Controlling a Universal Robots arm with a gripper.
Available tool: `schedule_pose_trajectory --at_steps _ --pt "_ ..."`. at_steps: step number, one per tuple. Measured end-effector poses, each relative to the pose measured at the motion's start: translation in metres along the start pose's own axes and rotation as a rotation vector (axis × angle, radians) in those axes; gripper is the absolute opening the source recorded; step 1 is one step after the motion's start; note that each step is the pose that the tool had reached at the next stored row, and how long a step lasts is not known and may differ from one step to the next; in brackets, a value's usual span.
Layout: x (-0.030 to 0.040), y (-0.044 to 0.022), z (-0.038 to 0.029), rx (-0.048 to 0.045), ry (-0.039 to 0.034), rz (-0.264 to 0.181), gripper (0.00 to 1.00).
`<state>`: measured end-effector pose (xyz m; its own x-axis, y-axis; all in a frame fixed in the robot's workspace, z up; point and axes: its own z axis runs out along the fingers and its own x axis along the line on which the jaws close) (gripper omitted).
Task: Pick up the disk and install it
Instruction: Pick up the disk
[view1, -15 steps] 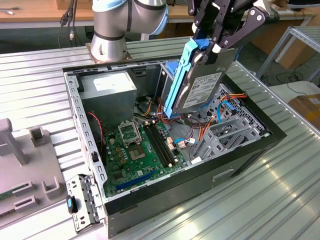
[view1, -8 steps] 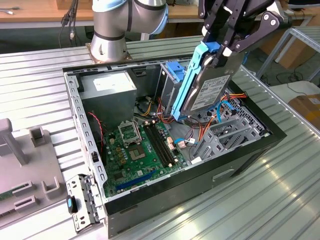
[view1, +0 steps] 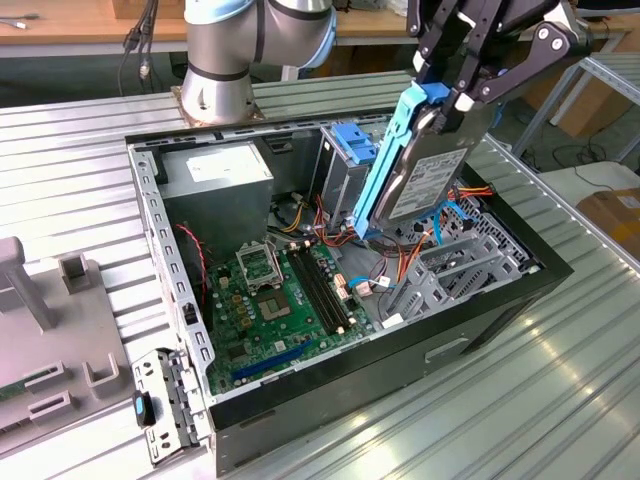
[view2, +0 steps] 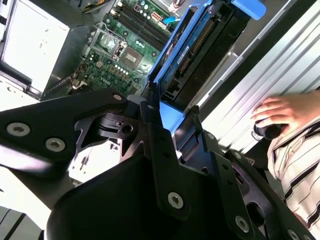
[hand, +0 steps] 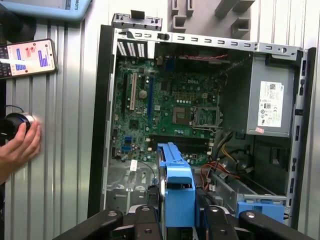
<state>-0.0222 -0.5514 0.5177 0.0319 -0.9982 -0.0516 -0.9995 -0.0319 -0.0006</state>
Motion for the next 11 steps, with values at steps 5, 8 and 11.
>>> schedule_pose_trajectory --at_steps 5,8,11 --pt "0.0011 -0.0179 -0.0001 0.0001 0.0001 0.002 0.36" --pt "0.0086 -0.0254 -0.0003 0.0002 0.0001 0.003 0.36" --pt "0.0125 -0.0270 -0.0003 0.0005 0.0000 0.008 0.36"
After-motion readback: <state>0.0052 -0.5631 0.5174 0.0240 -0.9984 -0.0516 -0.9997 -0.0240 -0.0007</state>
